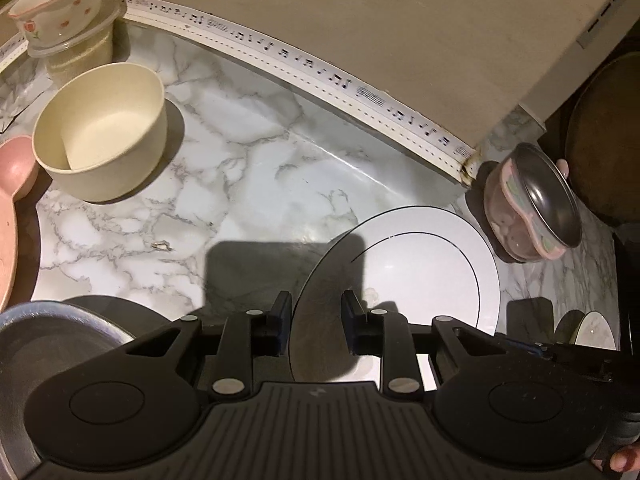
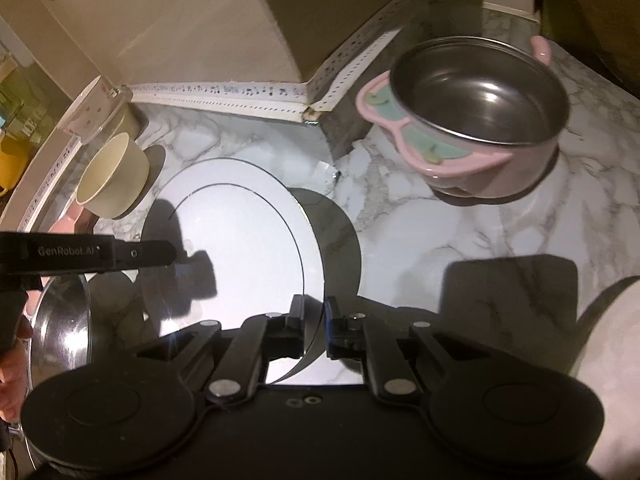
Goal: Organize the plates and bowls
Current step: 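Carry the plain white plate over the floral plate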
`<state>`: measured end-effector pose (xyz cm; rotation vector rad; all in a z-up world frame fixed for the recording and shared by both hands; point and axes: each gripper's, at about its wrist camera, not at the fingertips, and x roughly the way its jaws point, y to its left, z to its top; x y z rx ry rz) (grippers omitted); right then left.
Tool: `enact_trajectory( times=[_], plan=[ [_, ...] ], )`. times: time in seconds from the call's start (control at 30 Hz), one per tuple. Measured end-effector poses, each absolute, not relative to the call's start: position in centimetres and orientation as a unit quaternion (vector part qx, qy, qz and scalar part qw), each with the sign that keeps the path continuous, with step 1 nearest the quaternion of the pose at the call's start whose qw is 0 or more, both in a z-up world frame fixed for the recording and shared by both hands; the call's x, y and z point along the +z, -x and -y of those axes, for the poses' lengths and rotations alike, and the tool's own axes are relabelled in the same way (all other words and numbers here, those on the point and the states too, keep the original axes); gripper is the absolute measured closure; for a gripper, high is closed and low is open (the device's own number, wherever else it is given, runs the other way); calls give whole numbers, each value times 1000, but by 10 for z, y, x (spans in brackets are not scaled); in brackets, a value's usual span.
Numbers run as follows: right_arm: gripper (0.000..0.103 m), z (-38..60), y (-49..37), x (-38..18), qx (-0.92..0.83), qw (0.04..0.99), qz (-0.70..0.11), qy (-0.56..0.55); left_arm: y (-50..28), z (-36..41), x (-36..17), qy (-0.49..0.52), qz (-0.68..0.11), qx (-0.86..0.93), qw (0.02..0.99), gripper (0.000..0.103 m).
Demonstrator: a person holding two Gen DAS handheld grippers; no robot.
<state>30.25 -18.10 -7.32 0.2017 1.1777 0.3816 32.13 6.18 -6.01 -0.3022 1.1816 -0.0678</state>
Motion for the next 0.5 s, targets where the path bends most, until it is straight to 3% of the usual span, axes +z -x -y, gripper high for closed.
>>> enact_trajectory(
  times=[0.5],
  plan=[
    [94, 229, -285, -49, 148, 818, -545, -109, -305, -14, -49, 130, -563, -76, 813, 77]
  ],
)
